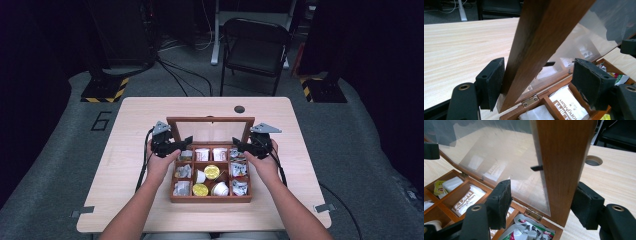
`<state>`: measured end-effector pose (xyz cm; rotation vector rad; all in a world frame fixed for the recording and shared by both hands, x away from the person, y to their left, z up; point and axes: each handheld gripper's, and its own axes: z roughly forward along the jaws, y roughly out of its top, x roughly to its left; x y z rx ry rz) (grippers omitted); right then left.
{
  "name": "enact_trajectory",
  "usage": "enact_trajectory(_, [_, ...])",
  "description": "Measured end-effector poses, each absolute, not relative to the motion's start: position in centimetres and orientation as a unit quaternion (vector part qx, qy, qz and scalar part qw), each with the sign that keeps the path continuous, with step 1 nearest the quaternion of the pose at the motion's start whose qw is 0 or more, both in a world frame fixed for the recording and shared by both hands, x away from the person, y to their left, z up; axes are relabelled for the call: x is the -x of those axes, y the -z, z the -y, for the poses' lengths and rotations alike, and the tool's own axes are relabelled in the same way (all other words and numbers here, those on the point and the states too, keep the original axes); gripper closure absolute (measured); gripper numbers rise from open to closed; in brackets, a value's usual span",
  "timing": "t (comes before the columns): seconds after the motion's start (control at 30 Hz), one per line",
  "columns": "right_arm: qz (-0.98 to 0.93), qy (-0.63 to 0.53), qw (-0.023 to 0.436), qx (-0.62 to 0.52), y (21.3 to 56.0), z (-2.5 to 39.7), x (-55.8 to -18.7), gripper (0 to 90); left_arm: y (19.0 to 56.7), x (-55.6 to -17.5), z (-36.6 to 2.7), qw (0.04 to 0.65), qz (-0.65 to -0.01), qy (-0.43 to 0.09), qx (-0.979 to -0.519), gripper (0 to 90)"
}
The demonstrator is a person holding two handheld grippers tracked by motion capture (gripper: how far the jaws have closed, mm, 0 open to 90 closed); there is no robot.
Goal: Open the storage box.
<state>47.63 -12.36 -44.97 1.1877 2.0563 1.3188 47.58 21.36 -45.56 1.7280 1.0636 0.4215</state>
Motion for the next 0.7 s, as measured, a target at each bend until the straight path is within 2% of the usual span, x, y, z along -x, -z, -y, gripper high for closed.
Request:
enact_trajectory(0.27, [-0.747,-0.462,0.193,-0.437,45.7,12.4,-48.3,35.8,46.2,-48.1,-21.1,0.506,-0.447,-0.169,-0.717,26.8])
enact_trajectory(0.7, [-0.751,-0.45,0.195,-0.441,46.2,12.2,-48.6,36.2,47.0,-48.6,-20.8,0.498,-0.452,-0.168,-0.721,26.4])
